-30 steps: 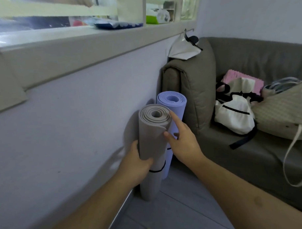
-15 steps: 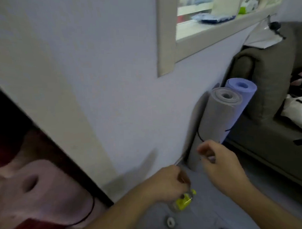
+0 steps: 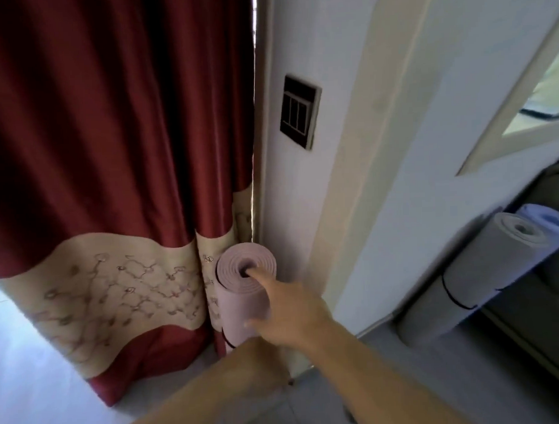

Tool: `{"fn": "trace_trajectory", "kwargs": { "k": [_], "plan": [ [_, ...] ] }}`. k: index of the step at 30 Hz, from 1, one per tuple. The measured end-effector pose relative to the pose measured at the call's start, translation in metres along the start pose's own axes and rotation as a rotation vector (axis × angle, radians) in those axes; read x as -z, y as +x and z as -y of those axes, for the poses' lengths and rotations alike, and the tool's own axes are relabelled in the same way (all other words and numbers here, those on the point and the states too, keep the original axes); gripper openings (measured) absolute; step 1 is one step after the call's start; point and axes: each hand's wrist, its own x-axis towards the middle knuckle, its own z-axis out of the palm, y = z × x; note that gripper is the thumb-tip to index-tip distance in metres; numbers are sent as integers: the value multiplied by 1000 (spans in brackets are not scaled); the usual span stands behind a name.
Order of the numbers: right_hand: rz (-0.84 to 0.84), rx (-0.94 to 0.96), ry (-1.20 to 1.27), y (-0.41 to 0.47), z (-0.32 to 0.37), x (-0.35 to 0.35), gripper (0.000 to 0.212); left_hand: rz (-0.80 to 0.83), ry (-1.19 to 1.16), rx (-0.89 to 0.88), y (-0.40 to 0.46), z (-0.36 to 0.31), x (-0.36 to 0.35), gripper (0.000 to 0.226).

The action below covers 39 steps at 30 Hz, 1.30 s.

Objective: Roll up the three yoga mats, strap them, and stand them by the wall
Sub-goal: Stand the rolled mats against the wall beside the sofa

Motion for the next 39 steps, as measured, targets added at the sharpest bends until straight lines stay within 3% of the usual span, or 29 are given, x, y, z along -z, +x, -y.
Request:
{"fn": "trace_trajectory", "kwargs": {
  "k": [2,3,5,7,8,11,13,21,26,30,39],
  "plan": [
    [-24,-79,35,3,-4,-13,83,-54,-100,7,-14,15,10,13],
    [-45,-98,50,0,-5,-15,78,-59,-127,9,-18,24,16,19],
    [-42,-85,43,-15,-6,-11,71,-25,-126,164,-30,38,25,76],
    [-27,-43,2,-34,-6,0,69,-142,-92,146,-36,44,32,144],
    [-29,-19,-19,-46,-7,9,68,-191,-110,97,-40,39,37,157],
    [-54,15,-36,-84,-13,48,66,-276,-156,-138,-68,11,64,128],
    [-60,-12,-15,-111,-24,80,65,-224,-160,-225,-82,-18,78,105],
    [-272,-171,36,-214,-112,182,52,-148,-93,-322,-57,-192,71,83],
    [-398,-225,9,-244,-178,201,53,-219,-171,-391,-14,-272,38,105],
    [-503,-262,66,-242,-244,212,54,-290,-336,-452,33,-335,18,110],
    [-550,-300,187,-191,-347,207,54,-300,-468,-492,157,-371,4,110]
  ]
}}
